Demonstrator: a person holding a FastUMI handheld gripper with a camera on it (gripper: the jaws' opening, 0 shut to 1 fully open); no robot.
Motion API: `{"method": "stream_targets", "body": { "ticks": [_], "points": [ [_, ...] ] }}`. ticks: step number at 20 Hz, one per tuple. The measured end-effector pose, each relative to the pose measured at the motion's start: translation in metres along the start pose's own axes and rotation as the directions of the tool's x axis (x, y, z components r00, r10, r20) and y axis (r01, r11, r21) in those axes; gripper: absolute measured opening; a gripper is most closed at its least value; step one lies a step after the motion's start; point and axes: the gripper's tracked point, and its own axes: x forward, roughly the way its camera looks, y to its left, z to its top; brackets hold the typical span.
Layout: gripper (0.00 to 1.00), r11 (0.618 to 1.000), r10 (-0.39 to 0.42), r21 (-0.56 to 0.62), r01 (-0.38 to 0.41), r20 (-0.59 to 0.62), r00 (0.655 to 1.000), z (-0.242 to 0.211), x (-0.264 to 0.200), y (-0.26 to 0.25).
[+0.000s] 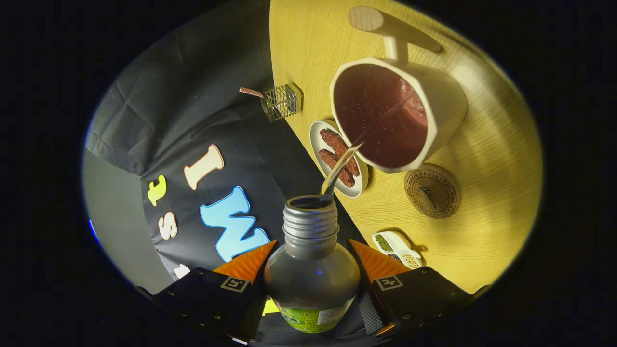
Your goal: Take the bottle from table, then pour the juice into the cup, finally place the bottle on the coaster
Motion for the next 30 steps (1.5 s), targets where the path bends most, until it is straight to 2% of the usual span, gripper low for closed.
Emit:
{"method": "stream_targets", "body": {
  "ticks": [20, 30],
  "points": [
    [0.79, 0.992, -0.019, 0.126, 0.013, 0.046, 0.999, 0.008, -0.001, 0.014],
    [0.8, 0.991, -0.028, 0.134, 0.021, 0.054, 0.998, 0.014, 0.001, 0.009]
  ]
}}
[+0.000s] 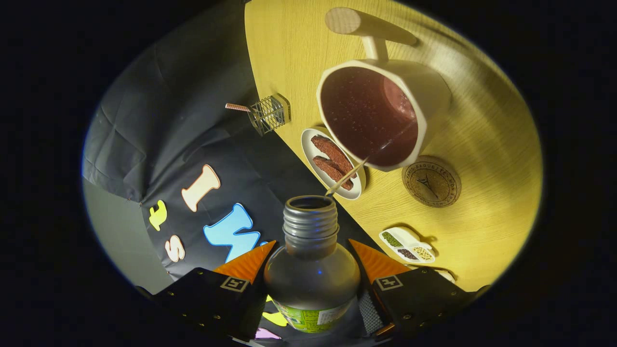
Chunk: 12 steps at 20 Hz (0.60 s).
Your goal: Take the bottle from table, then pour the juice into the cup, finally place the bottle on the coaster
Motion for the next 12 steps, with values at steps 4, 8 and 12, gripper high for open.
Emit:
{"method": "stream_targets", "body": {
  "ticks": [4, 8, 12],
  "points": [
    [0.8, 1.0, -0.012, -0.01, 0.012, 0.005, 1.0, 0.007, 0.002, -0.003],
    [0.8, 0.999, -0.032, -0.016, 0.032, 0.008, 0.999, 0.016, 0.001, -0.008],
    [0.8, 0.999, -0.045, -0.023, 0.045, 0.018, 0.999, 0.023, 0.0, -0.013]
  ]
}}
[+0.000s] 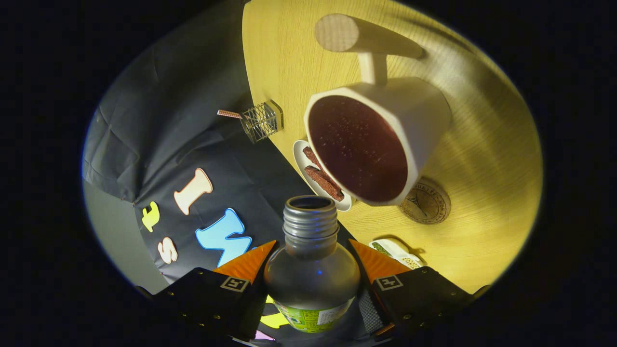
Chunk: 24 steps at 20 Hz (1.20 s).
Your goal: Take the bottle from table, then pour the juice into the cup, finally place the bottle on the coaster
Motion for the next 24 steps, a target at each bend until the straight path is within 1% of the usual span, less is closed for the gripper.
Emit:
{"method": "stream_targets", "body": {
  "ticks": [10, 15, 20, 24],
  "points": [
    [0.8, 1.0, -0.013, -0.021, 0.013, -0.007, 1.0, 0.003, -0.001, -0.003],
    [0.8, 0.999, -0.014, -0.053, 0.013, -0.02, 1.0, 0.0, -0.005, -0.006],
    [0.8, 0.987, -0.004, -0.158, -0.006, -0.058, 0.998, -0.009, -0.006, -0.005],
    [0.8, 0.951, -0.01, -0.307, -0.021, -0.097, 0.995, -0.021, -0.009, -0.005]
  ]
}}
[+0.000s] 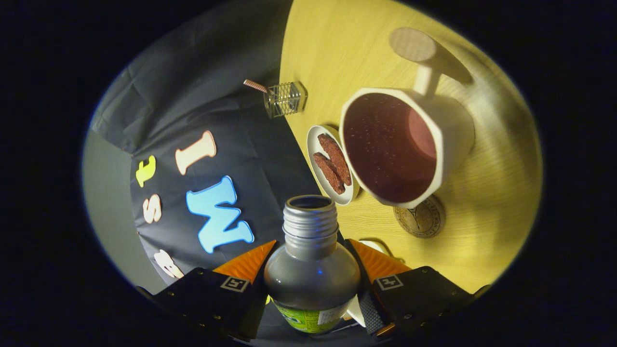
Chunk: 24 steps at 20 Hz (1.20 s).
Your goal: Take the bottle from table, then pour the juice into the cup, finally place the bottle on the coaster
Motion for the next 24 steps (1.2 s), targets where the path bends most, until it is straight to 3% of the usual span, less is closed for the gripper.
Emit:
{"method": "stream_targets", "body": {
  "ticks": [7, 10, 13, 15, 18, 21, 24],
  "points": [
    [0.8, 0.98, 0.029, -0.194, -0.04, -0.055, 0.998, -0.016, -0.008, 0.006],
    [0.8, 0.935, -0.008, -0.355, -0.019, -0.073, 0.997, -0.023, -0.015, 0.004],
    [0.8, 0.878, 0.016, -0.475, -0.055, -0.084, 0.996, -0.026, -0.023, 0.015],
    [0.8, 0.79, 0.007, -0.611, -0.058, -0.086, 0.996, -0.032, -0.026, 0.017],
    [0.8, 0.564, -0.028, -0.824, -0.044, -0.072, 0.997, -0.038, -0.027, 0.022],
    [0.8, 0.39, 0.013, -0.918, -0.076, -0.077, 0.997, -0.052, -0.027, 0.042],
    [0.8, 0.176, 0.027, -0.982, -0.075, -0.071, 0.997, -0.066, -0.029, 0.048]
  ]
}}
